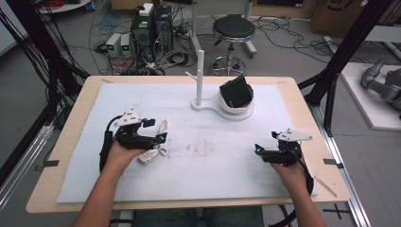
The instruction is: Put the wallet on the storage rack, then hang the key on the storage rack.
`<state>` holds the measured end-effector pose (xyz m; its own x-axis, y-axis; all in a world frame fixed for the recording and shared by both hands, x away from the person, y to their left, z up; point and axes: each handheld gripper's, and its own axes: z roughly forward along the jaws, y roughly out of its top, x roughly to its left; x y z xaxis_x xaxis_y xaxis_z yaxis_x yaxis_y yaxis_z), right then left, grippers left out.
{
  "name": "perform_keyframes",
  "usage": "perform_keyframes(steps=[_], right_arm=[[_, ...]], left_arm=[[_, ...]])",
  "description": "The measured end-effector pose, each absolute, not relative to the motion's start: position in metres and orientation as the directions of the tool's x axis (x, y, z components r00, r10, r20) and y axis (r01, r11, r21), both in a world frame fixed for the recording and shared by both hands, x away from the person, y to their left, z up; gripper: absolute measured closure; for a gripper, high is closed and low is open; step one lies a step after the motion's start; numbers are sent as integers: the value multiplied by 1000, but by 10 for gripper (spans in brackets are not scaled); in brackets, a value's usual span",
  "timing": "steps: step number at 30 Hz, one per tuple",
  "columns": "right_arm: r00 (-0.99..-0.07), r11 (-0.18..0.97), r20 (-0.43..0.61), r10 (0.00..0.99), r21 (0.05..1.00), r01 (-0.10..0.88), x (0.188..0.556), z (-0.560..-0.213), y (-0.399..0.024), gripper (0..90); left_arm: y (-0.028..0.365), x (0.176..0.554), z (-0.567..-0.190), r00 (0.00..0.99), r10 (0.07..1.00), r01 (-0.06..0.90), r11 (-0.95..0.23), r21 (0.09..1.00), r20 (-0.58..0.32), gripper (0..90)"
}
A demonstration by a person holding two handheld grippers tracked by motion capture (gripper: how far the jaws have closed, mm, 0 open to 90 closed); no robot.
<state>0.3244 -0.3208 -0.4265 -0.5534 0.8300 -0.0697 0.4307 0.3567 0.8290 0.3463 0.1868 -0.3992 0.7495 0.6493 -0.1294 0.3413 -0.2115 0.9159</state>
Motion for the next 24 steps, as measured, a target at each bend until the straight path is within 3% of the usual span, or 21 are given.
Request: perform_keyframes(steps=[24], right_arm=[[-570, 378, -88, 817, 828, 414, 324, -425, -315, 147]], left_arm=[[189, 347, -404, 732, 673, 339, -234, 911, -100, 213]])
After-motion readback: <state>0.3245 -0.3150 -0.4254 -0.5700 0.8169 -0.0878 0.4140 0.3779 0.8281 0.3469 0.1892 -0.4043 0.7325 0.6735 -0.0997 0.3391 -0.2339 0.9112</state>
